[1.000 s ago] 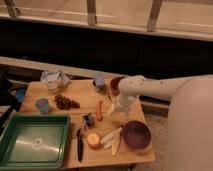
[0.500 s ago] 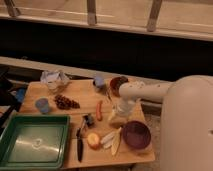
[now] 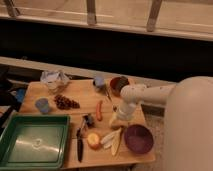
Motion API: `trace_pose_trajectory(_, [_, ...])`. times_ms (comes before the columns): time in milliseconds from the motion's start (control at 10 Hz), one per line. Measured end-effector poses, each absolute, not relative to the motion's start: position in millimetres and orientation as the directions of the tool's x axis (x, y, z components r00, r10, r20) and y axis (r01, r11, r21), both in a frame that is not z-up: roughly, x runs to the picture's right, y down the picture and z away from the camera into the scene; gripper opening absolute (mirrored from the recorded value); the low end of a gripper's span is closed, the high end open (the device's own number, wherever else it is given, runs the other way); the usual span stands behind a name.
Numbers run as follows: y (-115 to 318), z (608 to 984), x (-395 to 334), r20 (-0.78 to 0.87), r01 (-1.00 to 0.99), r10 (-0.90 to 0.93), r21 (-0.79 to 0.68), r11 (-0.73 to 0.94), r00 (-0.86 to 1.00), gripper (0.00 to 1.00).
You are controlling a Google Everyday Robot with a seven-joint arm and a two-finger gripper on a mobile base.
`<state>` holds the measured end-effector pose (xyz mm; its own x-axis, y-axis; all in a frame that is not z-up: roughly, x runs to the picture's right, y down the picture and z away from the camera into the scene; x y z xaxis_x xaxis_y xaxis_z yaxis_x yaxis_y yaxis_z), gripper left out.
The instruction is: Place banana in purple bowl
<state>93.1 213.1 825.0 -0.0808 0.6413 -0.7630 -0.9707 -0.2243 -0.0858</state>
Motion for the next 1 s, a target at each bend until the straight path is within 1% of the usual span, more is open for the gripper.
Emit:
trace_pose_trajectory(200, [218.1, 822.2, 88.4, -0.771, -0.971, 0.632, -0.088, -0.221, -0.074, 0.69])
trace_pose_trajectory(300, [220.1, 821.5, 86.8, -0.775, -0.971, 0.628, -0.088, -0.220, -0.072, 0.62])
trace_pose_trajectory(500, [222.5, 820.0, 85.3, -0.777, -0.973, 0.626, -0.087, -0.216, -0.070, 0.42])
trace_pose_trajectory(600, [221.6, 818.9, 84.9, -0.774, -0.973, 0.629, -0.085, -0.217, -0.073, 0.30])
trace_pose_trajectory(700, [220.4, 818.1, 85.4, -0.771, -0.972, 0.632, -0.081, -0.219, -0.078, 0.22])
trace_pose_trajectory(900, [211.1, 815.6, 88.6, -0.752, -0.968, 0.652, -0.080, -0.237, -0.097, 0.02])
trace_pose_trajectory(1000, [203.7, 814.5, 92.4, -0.740, -0.965, 0.664, -0.082, -0.250, -0.109, 0.00])
